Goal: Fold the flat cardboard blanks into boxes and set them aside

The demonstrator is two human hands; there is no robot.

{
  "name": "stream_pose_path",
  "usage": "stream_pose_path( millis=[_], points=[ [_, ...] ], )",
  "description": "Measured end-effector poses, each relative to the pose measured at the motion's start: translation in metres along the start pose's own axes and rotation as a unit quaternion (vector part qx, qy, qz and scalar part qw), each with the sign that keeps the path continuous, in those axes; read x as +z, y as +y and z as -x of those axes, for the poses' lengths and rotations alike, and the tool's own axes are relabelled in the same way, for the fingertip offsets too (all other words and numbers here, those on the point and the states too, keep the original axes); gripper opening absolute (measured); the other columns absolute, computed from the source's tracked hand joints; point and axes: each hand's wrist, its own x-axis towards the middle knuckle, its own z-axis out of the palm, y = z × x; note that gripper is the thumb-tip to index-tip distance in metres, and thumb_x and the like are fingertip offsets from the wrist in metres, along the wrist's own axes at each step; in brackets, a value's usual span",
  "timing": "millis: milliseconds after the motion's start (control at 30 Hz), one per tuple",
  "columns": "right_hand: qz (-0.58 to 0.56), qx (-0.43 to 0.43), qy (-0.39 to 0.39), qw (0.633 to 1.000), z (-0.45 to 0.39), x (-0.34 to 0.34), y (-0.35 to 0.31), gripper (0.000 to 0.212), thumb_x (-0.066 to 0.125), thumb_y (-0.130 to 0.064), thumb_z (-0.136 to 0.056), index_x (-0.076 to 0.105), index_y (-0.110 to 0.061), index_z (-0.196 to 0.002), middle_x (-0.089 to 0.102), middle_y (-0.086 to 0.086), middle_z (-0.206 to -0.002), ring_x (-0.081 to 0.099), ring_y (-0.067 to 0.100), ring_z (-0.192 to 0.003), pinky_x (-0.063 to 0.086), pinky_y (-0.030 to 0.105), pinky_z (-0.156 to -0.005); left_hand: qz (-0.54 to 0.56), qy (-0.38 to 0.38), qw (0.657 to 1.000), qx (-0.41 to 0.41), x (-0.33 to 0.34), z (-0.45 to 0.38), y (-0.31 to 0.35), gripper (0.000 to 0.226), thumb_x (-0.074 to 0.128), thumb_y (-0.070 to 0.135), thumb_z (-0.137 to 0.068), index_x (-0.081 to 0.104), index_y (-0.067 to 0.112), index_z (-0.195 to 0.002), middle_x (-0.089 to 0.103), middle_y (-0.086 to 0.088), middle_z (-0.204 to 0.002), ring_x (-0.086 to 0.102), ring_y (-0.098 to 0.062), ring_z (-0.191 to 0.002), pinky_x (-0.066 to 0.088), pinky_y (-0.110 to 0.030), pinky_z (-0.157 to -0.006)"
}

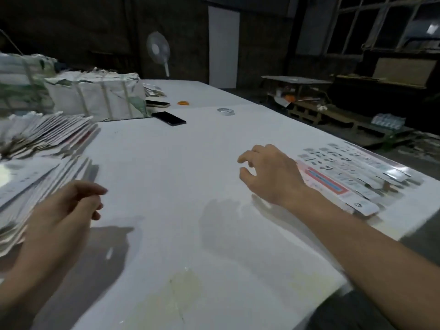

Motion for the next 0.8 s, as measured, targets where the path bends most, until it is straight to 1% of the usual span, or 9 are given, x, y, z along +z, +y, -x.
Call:
stream_pose_path(
  millis=[100,200,333,400,467,533,600,667,800],
  points=[
    [-0.125,-0.045,-0.04,0.99,-0.011,0.009,-0.07,0.025,0.051,-0.037,-0.094,0.067,-0.033,-0.113,0.058,-0.016,-0.092,0.05,0.009,-0.093,0.041,0.032,-0.077,-0.033,0.01,0.998,0.061,0.0,0.011,0.012,0.012,0.058,0.02,-0.084,0.068,0.026,-0.084,0.066,0.005,-0.071,0.058,-0.009,-0.065,0.041,-0.013,-0.053],
    [-0.244,-0.089,-0.096,0.961,-0.019,0.02,-0.141,0.021,0.055,-0.038,-0.092,0.069,-0.035,-0.107,0.064,-0.016,-0.088,0.059,0.009,-0.086,0.05,0.034,-0.082,-0.123,0.034,0.986,0.103,-0.011,0.004,0.017,0.025,0.061,0.005,-0.09,0.066,0.028,-0.082,0.068,0.007,-0.076,0.06,-0.007,-0.074,0.041,-0.011,-0.064],
    [-0.333,-0.122,-0.115,0.928,-0.034,0.036,-0.217,0.016,0.059,-0.037,-0.089,0.073,-0.034,-0.097,0.067,-0.012,-0.081,0.062,0.013,-0.083,0.051,0.033,-0.078,-0.185,0.107,0.958,0.189,-0.029,0.0,0.032,0.013,0.058,0.012,-0.083,0.069,0.019,-0.084,0.068,0.003,-0.079,0.06,-0.015,-0.072,0.045,-0.028,-0.07],
    [-0.383,-0.114,-0.103,0.911,-0.042,0.045,-0.243,0.012,0.061,-0.03,-0.089,0.073,-0.031,-0.087,0.064,-0.013,-0.069,0.06,0.01,-0.074,0.046,0.029,-0.071,-0.23,0.173,0.933,0.214,-0.044,-0.003,0.034,0.015,0.058,0.018,-0.081,0.07,0.017,-0.089,0.069,0.001,-0.086,0.061,-0.021,-0.082,0.048,-0.034,-0.072],
    [-0.409,-0.107,-0.089,0.902,-0.044,0.056,-0.258,0.013,0.062,-0.026,-0.088,0.073,-0.029,-0.083,0.06,-0.015,-0.062,0.057,0.007,-0.067,0.042,0.027,-0.067,-0.374,0.197,0.888,0.182,-0.062,-0.009,0.026,0.023,0.062,0.023,-0.086,0.069,0.02,-0.108,0.067,-0.002,-0.109,0.055,-0.029,-0.11,0.048,-0.043,-0.086],
    [-0.437,-0.095,-0.076,0.891,-0.04,0.066,-0.263,0.014,0.061,-0.023,-0.087,0.071,-0.031,-0.079,0.063,-0.015,-0.066,0.058,0.009,-0.069,0.044,0.027,-0.067,-0.517,0.134,0.845,0.038,-0.077,-0.014,0.018,0.047,0.058,0.033,-0.091,0.051,0.024,-0.137,0.05,-0.008,-0.145,0.033,-0.036,-0.14,0.032,-0.055,-0.111],
    [-0.449,-0.091,-0.072,0.886,-0.036,0.074,-0.262,0.016,0.06,-0.021,-0.088,0.071,-0.03,-0.08,0.066,-0.014,-0.07,0.061,0.009,-0.07,0.045,0.026,-0.067,-0.561,0.063,0.819,-0.102,-0.084,-0.017,0.014,0.06,0.046,0.043,-0.096,0.03,0.028,-0.151,0.03,-0.01,-0.161,0.015,-0.044,-0.15,0.012,-0.065,-0.118],
    [-0.455,-0.083,-0.068,0.884,-0.036,0.078,-0.26,0.017,0.06,-0.019,-0.088,0.072,-0.028,-0.081,0.065,-0.015,-0.068,0.059,0.006,-0.066,0.043,0.025,-0.064,-0.573,0.027,0.807,-0.138,-0.083,-0.017,0.012,0.056,0.039,0.046,-0.098,0.027,0.03,-0.15,0.037,-0.009,-0.156,0.026,-0.045,-0.145,0.017,-0.064,-0.115],
    [-0.493,-0.05,-0.043,0.868,-0.041,0.077,-0.256,0.019,0.06,-0.016,-0.088,0.069,-0.027,-0.075,0.061,-0.014,-0.058,0.057,0.008,-0.062,0.046,0.027,-0.063,-0.607,0.045,0.791,-0.066,-0.078,-0.012,0.019,0.039,0.043,0.043,-0.1,0.043,0.033,-0.137,0.058,-0.004,-0.136,0.047,-0.038,-0.133,0.03,-0.056,-0.107]
  ],
)
